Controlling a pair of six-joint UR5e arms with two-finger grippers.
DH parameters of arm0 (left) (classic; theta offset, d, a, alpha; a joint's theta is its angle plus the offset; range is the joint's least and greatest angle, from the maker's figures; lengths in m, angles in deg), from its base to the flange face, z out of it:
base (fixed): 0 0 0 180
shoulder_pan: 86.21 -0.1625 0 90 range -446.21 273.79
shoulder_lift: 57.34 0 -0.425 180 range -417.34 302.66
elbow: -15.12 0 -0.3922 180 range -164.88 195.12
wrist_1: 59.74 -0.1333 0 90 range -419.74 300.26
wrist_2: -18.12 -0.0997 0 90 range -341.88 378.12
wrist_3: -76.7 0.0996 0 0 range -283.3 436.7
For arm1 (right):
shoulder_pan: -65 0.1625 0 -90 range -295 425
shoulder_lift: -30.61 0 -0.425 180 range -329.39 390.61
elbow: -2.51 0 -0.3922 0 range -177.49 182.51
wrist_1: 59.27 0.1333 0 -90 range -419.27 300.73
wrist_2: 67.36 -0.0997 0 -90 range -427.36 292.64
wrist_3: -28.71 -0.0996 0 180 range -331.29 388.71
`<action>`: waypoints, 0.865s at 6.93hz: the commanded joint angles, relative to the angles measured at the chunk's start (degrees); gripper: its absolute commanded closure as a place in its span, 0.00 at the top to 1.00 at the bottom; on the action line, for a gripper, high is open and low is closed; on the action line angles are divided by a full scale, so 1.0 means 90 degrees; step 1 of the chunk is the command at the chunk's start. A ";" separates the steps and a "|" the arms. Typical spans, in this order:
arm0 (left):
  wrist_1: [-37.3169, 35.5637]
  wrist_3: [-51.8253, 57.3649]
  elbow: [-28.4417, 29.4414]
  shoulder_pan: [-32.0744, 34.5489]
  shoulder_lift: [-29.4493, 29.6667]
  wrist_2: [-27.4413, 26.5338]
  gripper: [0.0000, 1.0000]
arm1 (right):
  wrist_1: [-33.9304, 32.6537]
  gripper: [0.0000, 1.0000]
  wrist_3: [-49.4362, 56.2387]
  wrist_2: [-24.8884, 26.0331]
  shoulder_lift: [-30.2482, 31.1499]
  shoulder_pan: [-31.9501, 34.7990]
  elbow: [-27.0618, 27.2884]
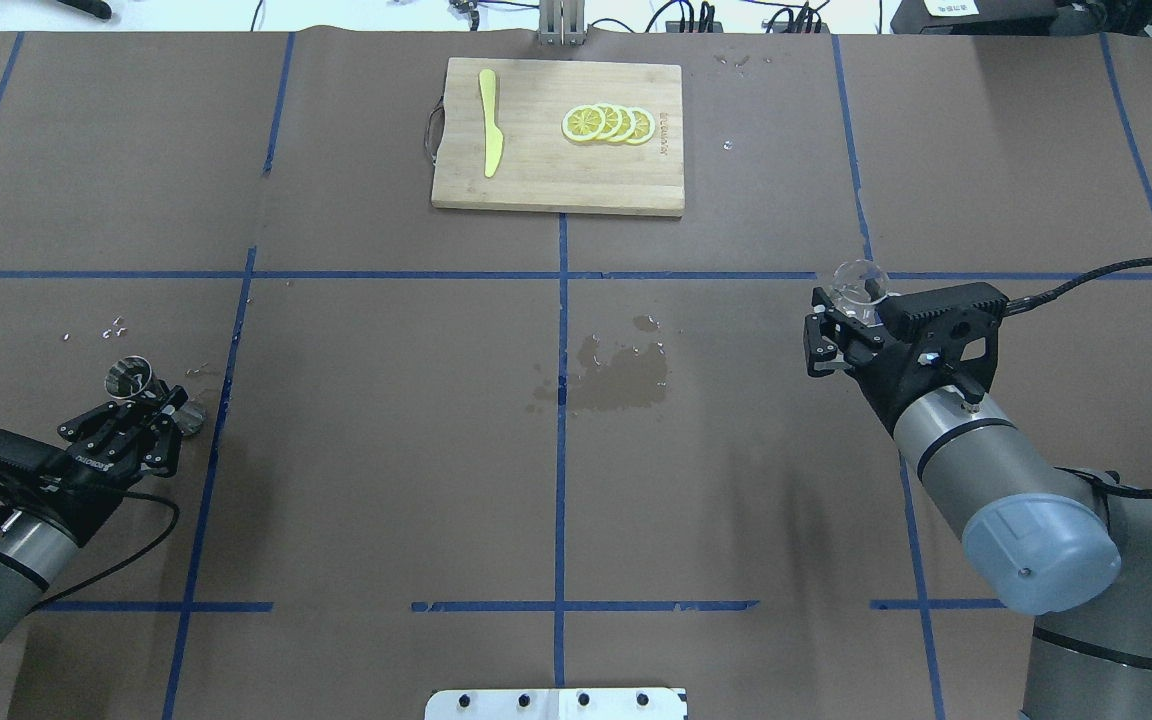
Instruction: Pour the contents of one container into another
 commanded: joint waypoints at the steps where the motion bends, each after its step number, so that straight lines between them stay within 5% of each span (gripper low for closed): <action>1: -0.0011 0.0010 0.0001 -0.0005 -0.0001 0.0000 0.19 | -0.0003 0.00 -0.0001 0.0000 -0.0095 0.0003 0.0000; 6: -0.0011 0.0068 -0.0019 -0.0054 -0.0001 0.0165 0.78 | -0.0003 0.00 -0.0011 0.0000 -0.0096 0.0003 0.0049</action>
